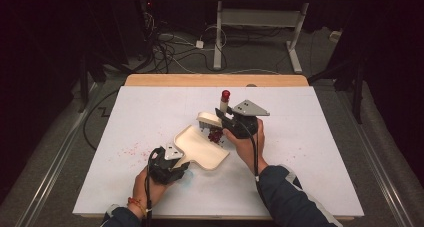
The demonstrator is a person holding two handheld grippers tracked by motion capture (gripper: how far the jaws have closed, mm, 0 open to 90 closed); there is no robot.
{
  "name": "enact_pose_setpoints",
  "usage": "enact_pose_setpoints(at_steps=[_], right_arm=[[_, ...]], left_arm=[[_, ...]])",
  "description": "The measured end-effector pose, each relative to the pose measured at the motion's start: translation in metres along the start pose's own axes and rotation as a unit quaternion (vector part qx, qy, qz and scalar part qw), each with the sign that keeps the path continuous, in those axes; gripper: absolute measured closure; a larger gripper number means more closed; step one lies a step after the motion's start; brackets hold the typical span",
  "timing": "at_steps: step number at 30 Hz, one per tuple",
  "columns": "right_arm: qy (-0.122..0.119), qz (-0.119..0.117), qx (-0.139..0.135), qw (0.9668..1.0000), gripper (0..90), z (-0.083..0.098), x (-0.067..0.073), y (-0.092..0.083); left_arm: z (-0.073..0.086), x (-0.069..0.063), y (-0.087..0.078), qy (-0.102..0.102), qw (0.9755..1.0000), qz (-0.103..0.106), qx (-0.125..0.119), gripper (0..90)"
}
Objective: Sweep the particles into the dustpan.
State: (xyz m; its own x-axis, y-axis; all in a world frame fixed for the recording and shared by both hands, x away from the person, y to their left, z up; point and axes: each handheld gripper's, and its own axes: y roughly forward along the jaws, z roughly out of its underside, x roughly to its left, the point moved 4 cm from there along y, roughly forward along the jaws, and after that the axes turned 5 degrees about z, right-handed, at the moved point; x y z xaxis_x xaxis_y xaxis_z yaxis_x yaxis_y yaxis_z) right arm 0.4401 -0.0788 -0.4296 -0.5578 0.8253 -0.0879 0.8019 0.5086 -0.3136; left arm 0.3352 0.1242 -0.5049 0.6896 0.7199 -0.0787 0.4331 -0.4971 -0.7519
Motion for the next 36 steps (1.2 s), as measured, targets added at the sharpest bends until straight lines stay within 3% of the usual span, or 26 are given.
enact_pose_setpoints(at_steps=[7, 20, 24, 26, 30, 36], right_arm=[[-0.003, -0.021, -0.009, 0.9997, 69.9, 0.001, 0.006, -0.009], [0.017, -0.041, -0.012, 0.9989, 69.9, 0.003, 0.021, -0.023], [0.015, -0.056, -0.016, 0.9982, 70.0, 0.002, 0.029, -0.025], [0.014, -0.079, -0.016, 0.9967, 70.0, 0.0, 0.038, -0.026], [0.007, -0.099, -0.016, 0.995, 70.1, -0.003, 0.047, -0.029], [0.013, -0.107, -0.025, 0.9939, 70.2, -0.007, 0.048, -0.032]], left_arm=[[-0.005, 0.002, 0.005, -0.007, 1.0, -0.001, 0.003, 63.3], [-0.01, 0.003, 0.017, -0.011, 0.9999, -0.003, 0.009, 63.3], [-0.009, 0.007, 0.019, -0.014, 0.9998, 0.001, 0.01, 63.3], [-0.009, 0.008, 0.019, -0.011, 0.9999, 0.002, 0.011, 63.2], [-0.008, 0.01, 0.02, -0.008, 0.9999, 0.007, 0.009, 63.2], [-0.006, 0.014, 0.019, -0.009, 0.9999, 0.011, 0.01, 63.2]])
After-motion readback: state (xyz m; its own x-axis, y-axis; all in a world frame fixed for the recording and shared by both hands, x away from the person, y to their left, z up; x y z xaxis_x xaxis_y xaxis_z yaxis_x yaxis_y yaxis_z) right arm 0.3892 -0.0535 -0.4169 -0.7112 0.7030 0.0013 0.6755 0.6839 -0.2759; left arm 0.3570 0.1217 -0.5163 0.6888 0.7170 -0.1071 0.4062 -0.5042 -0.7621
